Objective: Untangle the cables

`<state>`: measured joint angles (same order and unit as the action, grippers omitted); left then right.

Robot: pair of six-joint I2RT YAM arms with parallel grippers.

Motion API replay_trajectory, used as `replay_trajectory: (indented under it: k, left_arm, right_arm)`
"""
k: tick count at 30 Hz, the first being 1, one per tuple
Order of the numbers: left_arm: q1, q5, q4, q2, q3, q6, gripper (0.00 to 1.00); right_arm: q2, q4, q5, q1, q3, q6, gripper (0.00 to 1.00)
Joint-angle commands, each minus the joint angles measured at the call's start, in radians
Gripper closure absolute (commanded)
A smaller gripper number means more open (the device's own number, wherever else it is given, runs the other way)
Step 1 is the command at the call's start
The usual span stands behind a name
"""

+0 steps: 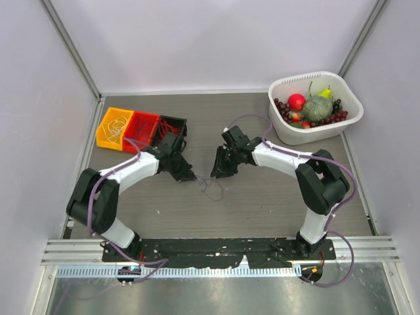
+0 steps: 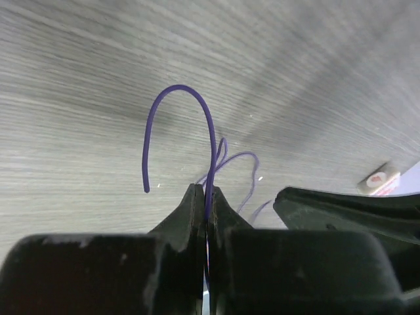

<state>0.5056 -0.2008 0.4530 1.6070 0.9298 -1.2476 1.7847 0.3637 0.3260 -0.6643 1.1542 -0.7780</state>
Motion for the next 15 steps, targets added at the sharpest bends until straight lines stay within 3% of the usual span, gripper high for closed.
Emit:
replay_trajectory:
  k: [1,2,4,7,11,15]
  left_arm:
    - [-0.065,0.130,0.140,-0.185,0.087,0.216,1.00]
    - [-0.096,0.168,0.210,-0.214,0.130,0.267,1.00]
    - [-0.151,0.280,0.318,-0.255,0.205,0.364,1.00]
    - [-0.267,0.359,0.403,-0.274,0.329,0.470,1.00]
    - [-0.383,0.397,0.366,-0.250,0.458,0.620,1.00]
    - [-0.469,0.434,0.303,-0.112,0.581,0.732,1.00]
  right_arm:
    - [-0.093,0.148,-0.143,0.000,0.105,0.164,0.60]
    - [-0.123,0.179,-0.163,0.002,0.125,0.193,0.53]
    - [-0.169,0.225,-0.208,0.015,0.148,0.230,0.48]
    - [-0.231,0.277,-0.242,0.045,0.165,0.250,0.48]
    - [-0.294,0.320,-0.243,0.054,0.128,0.249,0.48]
    - [-0.340,0.320,-0.219,0.055,0.063,0.229,0.50]
